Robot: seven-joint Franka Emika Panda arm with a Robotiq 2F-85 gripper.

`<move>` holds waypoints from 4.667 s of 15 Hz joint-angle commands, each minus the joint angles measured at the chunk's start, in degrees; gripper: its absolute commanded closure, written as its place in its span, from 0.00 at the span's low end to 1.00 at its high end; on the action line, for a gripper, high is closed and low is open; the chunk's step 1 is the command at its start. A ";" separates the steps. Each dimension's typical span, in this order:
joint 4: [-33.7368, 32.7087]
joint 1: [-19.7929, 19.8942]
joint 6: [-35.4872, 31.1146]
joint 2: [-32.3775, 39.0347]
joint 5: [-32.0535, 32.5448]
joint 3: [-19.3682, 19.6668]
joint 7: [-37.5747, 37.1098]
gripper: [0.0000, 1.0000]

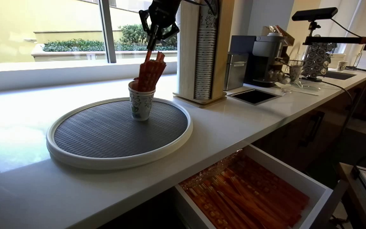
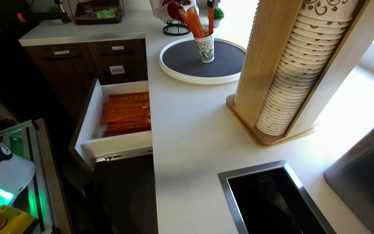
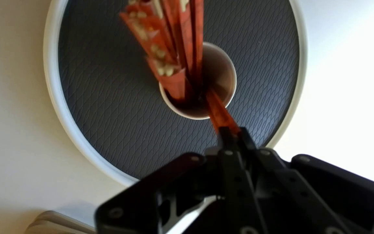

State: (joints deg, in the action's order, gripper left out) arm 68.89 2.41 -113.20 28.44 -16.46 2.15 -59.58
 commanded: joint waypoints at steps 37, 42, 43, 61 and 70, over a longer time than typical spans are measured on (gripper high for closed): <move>-0.94 2.34 -4.17 2.49 -0.85 1.18 -0.91 0.98; -1.22 2.62 -3.88 2.77 -1.44 1.21 -0.85 0.98; -1.21 2.68 -3.90 2.76 -1.55 1.19 -0.80 0.98; -3.84 2.68 -1.55 2.98 -2.02 0.85 -1.31 0.98; -5.69 2.57 1.98 2.58 -1.62 0.81 -2.38 0.98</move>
State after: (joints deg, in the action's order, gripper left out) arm 64.97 4.83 -113.68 30.51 -17.69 3.07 -60.75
